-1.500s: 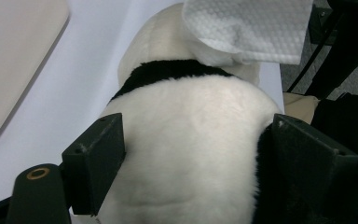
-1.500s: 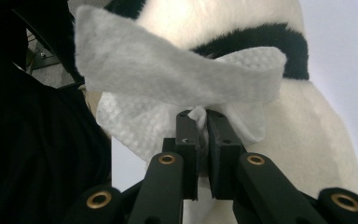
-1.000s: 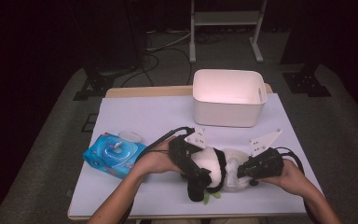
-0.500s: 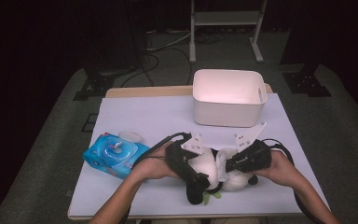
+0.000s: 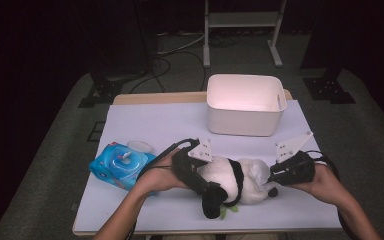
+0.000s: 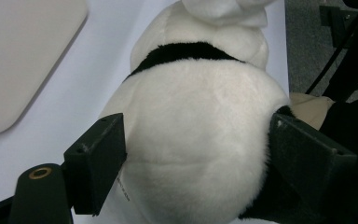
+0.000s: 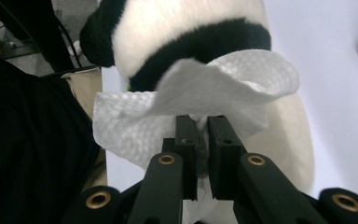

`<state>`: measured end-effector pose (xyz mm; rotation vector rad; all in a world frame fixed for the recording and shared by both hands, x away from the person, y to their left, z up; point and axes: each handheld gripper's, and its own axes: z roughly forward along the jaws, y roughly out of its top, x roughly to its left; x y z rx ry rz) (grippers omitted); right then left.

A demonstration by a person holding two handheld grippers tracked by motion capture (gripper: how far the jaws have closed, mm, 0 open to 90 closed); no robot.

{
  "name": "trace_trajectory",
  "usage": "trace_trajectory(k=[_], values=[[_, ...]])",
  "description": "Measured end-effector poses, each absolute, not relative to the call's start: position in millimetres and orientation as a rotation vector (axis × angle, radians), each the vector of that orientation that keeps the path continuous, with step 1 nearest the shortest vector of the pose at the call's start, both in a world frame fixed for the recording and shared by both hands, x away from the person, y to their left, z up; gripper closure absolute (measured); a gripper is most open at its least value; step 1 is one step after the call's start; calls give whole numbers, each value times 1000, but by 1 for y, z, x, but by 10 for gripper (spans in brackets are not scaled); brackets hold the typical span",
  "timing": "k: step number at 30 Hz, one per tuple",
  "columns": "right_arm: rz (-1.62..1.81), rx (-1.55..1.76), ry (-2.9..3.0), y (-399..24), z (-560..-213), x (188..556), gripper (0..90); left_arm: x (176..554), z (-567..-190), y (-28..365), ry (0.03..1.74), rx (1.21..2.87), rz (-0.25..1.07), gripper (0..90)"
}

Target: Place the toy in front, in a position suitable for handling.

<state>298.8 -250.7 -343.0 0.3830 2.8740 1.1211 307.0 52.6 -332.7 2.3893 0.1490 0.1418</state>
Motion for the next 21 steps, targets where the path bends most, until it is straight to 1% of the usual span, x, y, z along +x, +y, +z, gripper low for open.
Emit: trace_trajectory(k=[9, 16, 21], values=[[1093, 426, 2871, -263, -344, 302, 828, 308, -338, 54, 156, 2366, 133, 190], [1109, 398, 2881, -247, -355, 301, 831, 317, -340, 55, 197, 2346, 124, 189], [1129, 404, 2866, -246, -357, 297, 831, 316, -339, 57, 204, 2338, 98, 189]])
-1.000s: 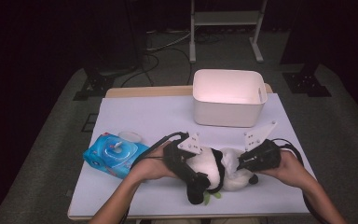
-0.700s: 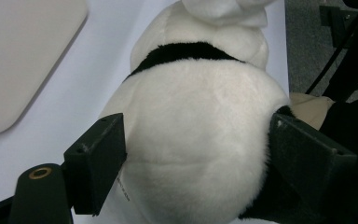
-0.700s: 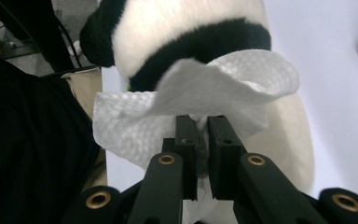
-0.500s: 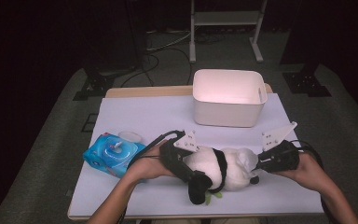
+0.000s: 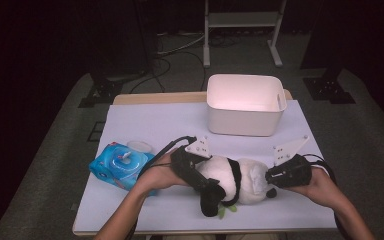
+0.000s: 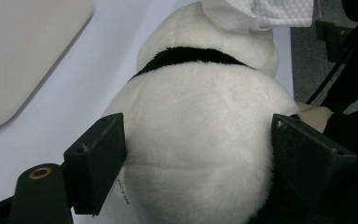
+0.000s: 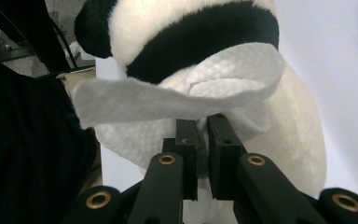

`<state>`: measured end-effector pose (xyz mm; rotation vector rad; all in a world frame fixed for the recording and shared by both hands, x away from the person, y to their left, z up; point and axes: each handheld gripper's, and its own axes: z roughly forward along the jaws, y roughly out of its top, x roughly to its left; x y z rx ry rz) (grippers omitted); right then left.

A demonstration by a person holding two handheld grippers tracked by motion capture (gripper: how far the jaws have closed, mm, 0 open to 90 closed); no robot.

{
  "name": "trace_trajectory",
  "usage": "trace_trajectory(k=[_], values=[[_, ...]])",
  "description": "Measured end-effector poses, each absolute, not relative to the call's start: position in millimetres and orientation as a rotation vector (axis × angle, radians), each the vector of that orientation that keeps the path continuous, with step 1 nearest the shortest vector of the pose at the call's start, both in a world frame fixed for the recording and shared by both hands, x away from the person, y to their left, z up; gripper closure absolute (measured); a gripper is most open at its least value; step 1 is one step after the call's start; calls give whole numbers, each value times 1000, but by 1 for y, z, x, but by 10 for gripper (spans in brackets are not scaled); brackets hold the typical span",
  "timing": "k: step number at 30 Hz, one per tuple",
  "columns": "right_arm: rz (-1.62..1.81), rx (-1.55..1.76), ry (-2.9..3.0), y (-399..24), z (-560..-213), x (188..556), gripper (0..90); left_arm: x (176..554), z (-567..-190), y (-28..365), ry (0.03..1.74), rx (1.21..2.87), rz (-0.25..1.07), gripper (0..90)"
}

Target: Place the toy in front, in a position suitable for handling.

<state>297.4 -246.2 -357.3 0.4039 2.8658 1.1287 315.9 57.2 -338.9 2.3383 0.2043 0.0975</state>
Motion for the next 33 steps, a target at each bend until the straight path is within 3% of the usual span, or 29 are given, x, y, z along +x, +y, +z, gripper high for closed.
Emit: trace_trajectory(k=[8, 10, 21, 26, 30, 33], values=[[1085, 362, 2810, -244, -339, 293, 714, 309, -341, 57, 190, 2337, 102, 189], [1085, 344, 2795, -239, -335, 292, 645, 308, -341, 57, 185, 2338, 104, 189], [1083, 215, 2809, -191, -338, 301, 574, 304, -346, 58, 181, 2318, 94, 189], [1105, 209, 2861, -183, -343, 309, 605, 301, -348, 59, 158, 2326, 98, 188], [1137, 230, 2889, -185, -348, 311, 775, 300, -349, 58, 146, 2325, 101, 189], [1114, 222, 2898, -188, -346, 311, 824, 300, -349, 57, 148, 2328, 114, 190]])
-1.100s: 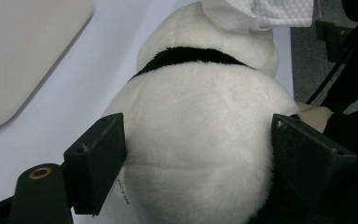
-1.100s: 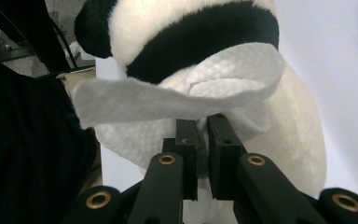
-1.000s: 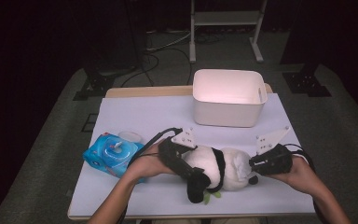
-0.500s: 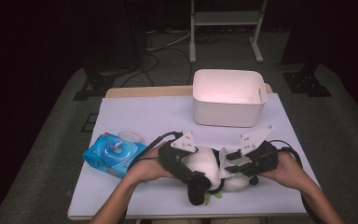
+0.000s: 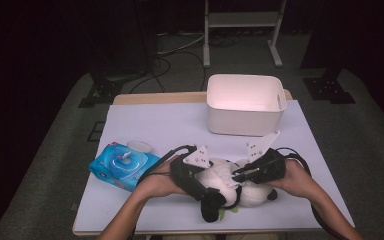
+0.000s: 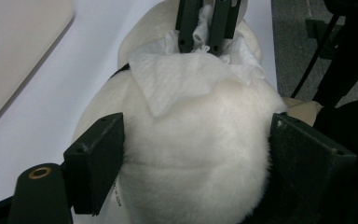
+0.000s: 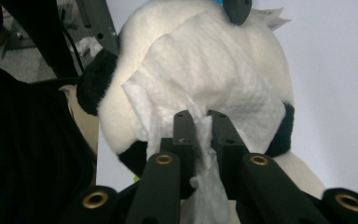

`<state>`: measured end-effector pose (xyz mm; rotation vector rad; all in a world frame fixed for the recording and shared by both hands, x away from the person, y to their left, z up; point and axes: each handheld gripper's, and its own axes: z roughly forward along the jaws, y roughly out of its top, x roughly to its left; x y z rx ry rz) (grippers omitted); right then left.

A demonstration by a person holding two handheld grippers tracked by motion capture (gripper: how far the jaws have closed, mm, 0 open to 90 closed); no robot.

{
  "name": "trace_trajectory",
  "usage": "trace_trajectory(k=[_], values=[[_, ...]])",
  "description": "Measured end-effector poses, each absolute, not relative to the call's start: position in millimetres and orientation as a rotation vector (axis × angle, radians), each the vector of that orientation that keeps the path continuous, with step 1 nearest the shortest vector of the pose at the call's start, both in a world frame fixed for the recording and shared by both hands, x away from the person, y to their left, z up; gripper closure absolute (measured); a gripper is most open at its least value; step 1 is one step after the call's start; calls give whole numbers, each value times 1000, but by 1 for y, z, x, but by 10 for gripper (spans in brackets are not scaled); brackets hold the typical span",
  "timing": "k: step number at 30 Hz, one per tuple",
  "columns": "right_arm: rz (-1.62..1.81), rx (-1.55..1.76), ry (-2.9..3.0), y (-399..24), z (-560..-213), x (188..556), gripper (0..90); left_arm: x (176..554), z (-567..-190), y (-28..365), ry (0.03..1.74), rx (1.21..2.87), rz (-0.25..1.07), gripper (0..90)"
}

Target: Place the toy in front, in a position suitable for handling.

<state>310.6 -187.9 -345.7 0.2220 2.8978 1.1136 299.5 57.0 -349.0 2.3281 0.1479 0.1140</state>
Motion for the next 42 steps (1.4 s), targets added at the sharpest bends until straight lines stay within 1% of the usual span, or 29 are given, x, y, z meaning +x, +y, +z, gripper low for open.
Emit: trace_trajectory(k=[5, 10, 16, 23, 25, 27, 35, 42], values=[[1047, 236, 2892, -198, -338, 308, 830, 301, -347, 59, 157, 2324, 118, 190], [1050, 305, 2874, -222, -337, 307, 830, 302, -347, 59, 165, 2322, 113, 190], [1120, 402, 2854, -250, -347, 306, 826, 305, -340, 60, 178, 2316, 104, 189], [1182, 421, 2884, -253, -360, 303, 828, 309, -341, 61, 213, 2348, 78, 163], [1185, 418, 2895, -253, -363, 301, 829, 310, -345, 60, 227, 2364, 73, 130], [1179, 413, 2907, -252, -365, 298, 830, 311, -349, 58, 237, 2370, 60, 115], [1213, 448, 2904, -261, -374, 290, 830, 319, -344, 46, 212, 2376, 82, 114], [1234, 460, 2893, -265, -376, 287, 829, 318, -339, 42, 182, 2399, 63, 123]])
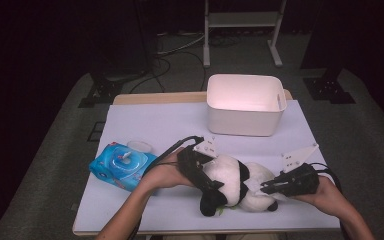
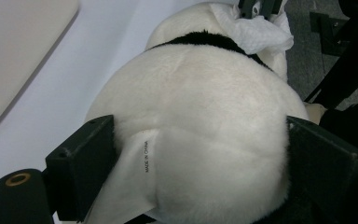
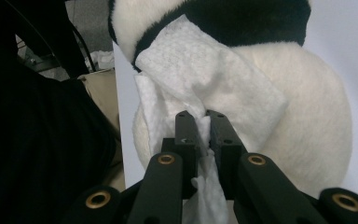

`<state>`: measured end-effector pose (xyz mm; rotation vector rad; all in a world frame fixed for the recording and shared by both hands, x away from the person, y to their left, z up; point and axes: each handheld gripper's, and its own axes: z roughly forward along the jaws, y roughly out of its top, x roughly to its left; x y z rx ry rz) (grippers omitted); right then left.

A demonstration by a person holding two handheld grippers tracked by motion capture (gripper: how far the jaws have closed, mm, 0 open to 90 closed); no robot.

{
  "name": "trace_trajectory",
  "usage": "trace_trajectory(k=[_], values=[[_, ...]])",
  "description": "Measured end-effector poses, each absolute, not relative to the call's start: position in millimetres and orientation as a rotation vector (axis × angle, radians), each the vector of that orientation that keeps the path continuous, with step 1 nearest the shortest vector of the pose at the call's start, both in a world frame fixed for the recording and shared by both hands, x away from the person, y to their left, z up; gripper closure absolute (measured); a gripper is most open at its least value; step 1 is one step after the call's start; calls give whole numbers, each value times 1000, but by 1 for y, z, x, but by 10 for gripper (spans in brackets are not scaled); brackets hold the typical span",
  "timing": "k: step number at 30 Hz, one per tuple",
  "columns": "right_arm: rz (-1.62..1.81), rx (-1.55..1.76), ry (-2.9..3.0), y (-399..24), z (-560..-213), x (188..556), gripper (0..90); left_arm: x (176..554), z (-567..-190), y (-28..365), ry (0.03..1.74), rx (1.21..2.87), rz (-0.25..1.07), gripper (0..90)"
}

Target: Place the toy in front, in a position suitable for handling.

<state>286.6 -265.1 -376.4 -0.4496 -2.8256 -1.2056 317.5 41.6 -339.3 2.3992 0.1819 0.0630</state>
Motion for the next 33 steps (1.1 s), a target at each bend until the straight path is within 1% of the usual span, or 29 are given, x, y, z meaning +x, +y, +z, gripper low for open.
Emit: trace_trajectory(k=[5, 11, 23, 33], values=[[-1243, -418, -2834, -258, -372, 286, 833, 313, -350, 51, 176, 2420, 71, 141], [-1217, -353, -2854, -238, -365, 290, 833, 307, -358, 63, 188, 2385, 86, 149], [-1230, -289, -2866, -217, -355, 298, 830, 304, -358, 63, 183, 2383, 107, 148], [-1268, -399, -2871, -244, -354, 302, 827, 304, -359, 65, 186, 2361, 91, 148]])
